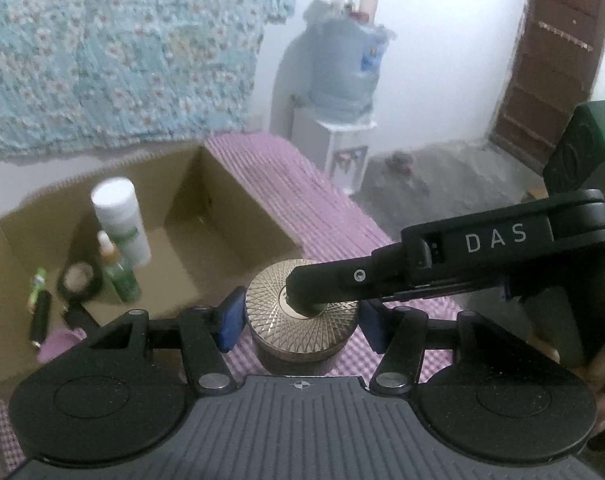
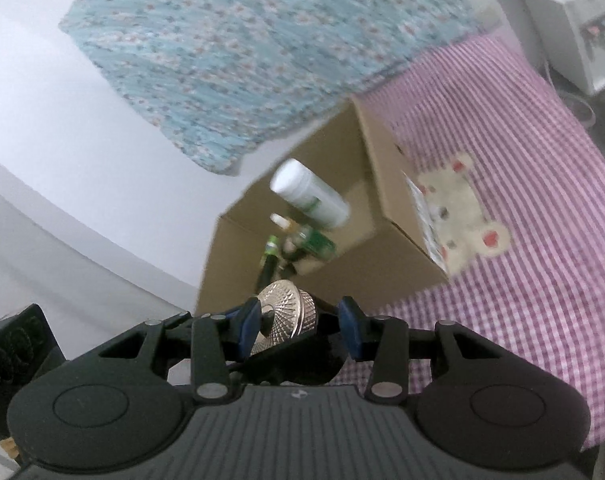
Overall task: Organize rigid objects
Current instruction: 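Lower the jar into the box and open the right gripper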
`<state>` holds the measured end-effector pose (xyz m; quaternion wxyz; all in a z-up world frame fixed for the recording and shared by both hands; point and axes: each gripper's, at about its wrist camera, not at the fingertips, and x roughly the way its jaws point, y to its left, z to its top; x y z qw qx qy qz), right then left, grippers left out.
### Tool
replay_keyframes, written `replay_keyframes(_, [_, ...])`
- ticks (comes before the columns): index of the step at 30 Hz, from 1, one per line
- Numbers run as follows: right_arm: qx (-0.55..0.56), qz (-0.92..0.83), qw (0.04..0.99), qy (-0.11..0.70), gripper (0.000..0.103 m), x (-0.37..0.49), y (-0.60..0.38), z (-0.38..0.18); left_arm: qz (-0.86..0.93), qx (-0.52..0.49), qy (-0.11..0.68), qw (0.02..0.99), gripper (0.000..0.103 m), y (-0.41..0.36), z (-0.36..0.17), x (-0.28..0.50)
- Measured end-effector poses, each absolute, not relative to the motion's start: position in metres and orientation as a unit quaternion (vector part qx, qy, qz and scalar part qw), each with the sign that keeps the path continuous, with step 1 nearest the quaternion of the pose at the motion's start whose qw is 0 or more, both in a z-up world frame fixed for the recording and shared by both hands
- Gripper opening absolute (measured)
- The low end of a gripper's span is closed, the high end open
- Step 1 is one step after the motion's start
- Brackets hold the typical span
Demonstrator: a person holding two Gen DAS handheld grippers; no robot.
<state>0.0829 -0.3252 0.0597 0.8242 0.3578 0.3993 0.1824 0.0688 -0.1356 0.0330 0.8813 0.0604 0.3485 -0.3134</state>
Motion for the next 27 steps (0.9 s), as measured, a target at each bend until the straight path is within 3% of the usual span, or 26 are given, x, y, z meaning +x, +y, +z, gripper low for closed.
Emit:
replay_keyframes(11, [0.285, 0.221, 0.840, 0.407, 0.046, 0.162, -0.309, 0.081, -0.276, -0.018, 0.366, 0.889, 0.058, -0.118, 0.039, 0.138])
replay_keyframes(20, [0.174, 0.229, 0.843, 0.455, 0.046, 0.255, -0.281, 0.057, -0.234, -0.061, 0.415, 0.877, 0.058, -0.127, 0.009, 0.210])
replay_keyframes(27, [0.107, 0.220, 0.844, 0.478, 0.046, 0.280, -0.267, 0.035, -0.215, -0.090, 0.445, 0.865, 0.058, -0.133, -0.019, 0.233])
